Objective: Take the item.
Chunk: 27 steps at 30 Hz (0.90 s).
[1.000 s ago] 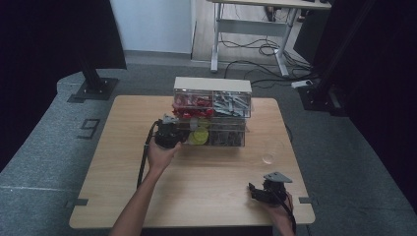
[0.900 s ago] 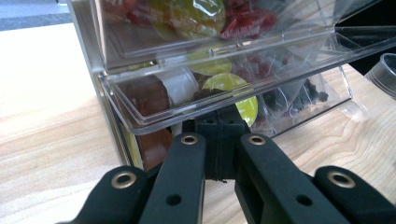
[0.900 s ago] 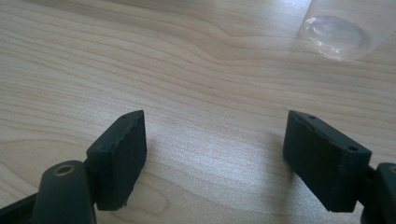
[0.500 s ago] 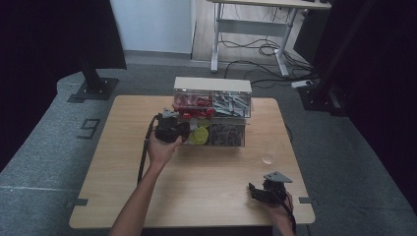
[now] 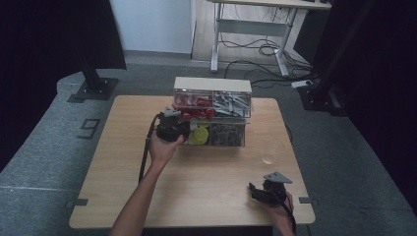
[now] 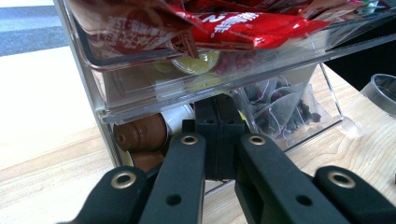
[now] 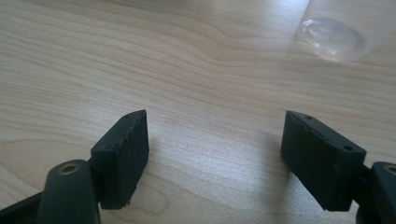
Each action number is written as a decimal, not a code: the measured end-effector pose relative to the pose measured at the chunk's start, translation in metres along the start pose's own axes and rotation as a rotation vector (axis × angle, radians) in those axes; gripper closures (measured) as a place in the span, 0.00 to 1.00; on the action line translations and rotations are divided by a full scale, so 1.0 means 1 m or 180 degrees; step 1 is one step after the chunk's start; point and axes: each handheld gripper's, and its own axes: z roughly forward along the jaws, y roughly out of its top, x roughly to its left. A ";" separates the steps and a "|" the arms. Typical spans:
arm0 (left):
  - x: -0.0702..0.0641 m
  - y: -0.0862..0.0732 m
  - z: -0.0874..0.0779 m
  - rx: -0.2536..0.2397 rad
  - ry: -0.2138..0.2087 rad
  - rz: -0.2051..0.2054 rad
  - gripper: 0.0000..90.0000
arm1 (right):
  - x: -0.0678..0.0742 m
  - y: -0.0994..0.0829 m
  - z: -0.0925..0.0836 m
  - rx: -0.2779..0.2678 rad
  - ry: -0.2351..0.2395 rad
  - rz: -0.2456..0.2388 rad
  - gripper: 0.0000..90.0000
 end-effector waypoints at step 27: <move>-0.001 0.001 0.009 0.0062 -0.0118 0.0051 1.00 | 0.027 0.049 -0.015 -0.0639 0.0142 0.0002 0.43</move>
